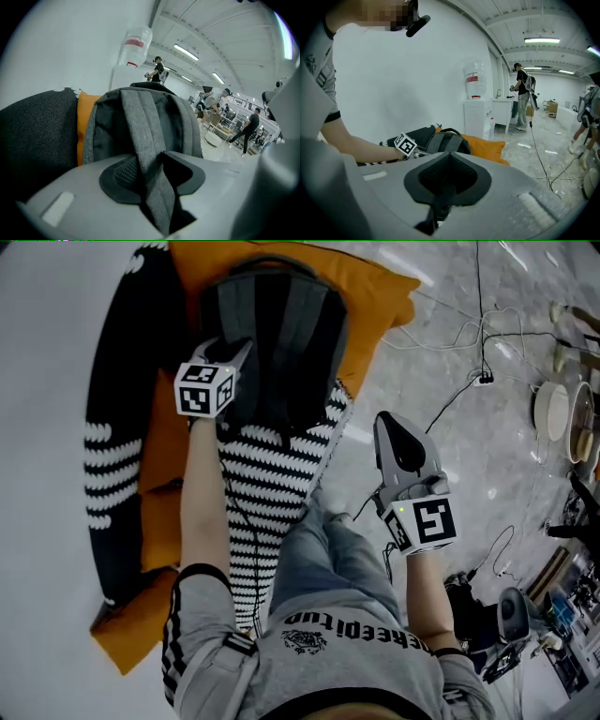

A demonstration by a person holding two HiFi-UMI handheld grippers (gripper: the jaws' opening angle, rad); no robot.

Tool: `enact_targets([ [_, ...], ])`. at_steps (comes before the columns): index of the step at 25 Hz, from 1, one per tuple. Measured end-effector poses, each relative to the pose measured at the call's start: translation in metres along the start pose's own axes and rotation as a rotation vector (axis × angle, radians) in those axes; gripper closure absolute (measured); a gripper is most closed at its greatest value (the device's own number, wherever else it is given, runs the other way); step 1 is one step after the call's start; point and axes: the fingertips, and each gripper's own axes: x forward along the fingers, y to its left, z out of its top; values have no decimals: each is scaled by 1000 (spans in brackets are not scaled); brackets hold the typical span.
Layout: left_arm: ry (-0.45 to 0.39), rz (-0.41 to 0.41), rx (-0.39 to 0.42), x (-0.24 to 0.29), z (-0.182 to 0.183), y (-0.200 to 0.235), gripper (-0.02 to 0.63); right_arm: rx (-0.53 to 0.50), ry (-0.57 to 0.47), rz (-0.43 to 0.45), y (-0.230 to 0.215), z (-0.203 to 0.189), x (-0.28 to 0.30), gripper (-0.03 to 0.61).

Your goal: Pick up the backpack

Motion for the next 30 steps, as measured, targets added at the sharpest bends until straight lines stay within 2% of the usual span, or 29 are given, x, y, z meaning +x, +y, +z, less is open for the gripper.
enact_targets([
  [3, -16, -7, 17, -9, 9, -7, 532, 0, -7, -8, -4, 4, -2, 572],
  [5, -32, -12, 40, -18, 18, -16, 563, 2, -14, -8, -5, 6, -5, 572],
  [12, -181, -69, 135, -69, 71, -60, 565, -18, -62, 1, 7, 18, -16, 572],
  [19, -372, -70, 198, -132, 127, -96, 565, -46, -119, -9, 16, 34, -44, 572],
  [25, -440, -65, 213, -177, 156, -132, 565, -22, -194, -28, 12, 54, -78, 572],
  [30, -445, -88, 252, -212, 167, -178, 565, -45, -235, -26, 18, 71, -109, 574],
])
